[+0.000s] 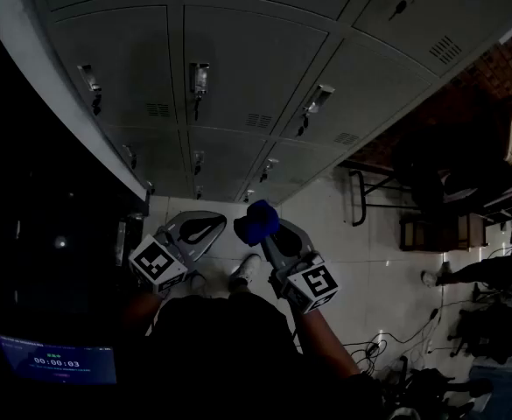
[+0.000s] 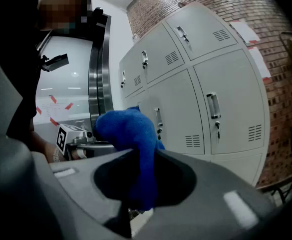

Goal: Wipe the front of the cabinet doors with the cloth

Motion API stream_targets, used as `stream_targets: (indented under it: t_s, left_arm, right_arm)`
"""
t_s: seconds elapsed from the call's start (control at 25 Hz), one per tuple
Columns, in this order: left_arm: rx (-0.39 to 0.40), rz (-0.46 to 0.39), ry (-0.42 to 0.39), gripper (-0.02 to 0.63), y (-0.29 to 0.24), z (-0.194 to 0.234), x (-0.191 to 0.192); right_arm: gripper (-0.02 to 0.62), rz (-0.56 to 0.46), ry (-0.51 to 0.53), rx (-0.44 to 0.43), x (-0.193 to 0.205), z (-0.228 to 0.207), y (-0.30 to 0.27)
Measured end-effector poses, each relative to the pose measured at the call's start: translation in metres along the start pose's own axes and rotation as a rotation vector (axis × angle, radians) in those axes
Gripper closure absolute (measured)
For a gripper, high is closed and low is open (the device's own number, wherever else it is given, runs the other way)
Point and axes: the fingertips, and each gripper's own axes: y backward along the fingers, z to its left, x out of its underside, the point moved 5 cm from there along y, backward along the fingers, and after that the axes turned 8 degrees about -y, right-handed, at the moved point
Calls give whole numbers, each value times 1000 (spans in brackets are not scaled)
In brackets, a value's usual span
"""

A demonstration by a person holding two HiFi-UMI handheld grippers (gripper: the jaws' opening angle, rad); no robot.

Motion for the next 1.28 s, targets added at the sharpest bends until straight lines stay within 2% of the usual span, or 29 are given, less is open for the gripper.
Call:
stream_targets:
  t_s: [0.24, 0.52, 0.68, 1.0, 1.28]
  left_arm:
    - [-29, 2, -11, 603, -50, 6, -11]
    - [-91, -12, -49, 603, -111, 20, -38]
    - [-119, -3, -54, 602, -127, 23, -43]
    - [-128, 28, -28, 603, -128, 33, -33]
    - [-137, 20, -37, 603, -116, 49, -32]
  right_arm:
    - [526, 0, 41, -2, -37, -49, -1]
    - [526, -22, 80, -33, -95, -120, -12]
    - [526, -50, 85, -33, -136, -147, -24]
    - [526, -174, 152, -5, -225, -173, -61]
    - [526, -228, 202, 14, -269, -170, -82]
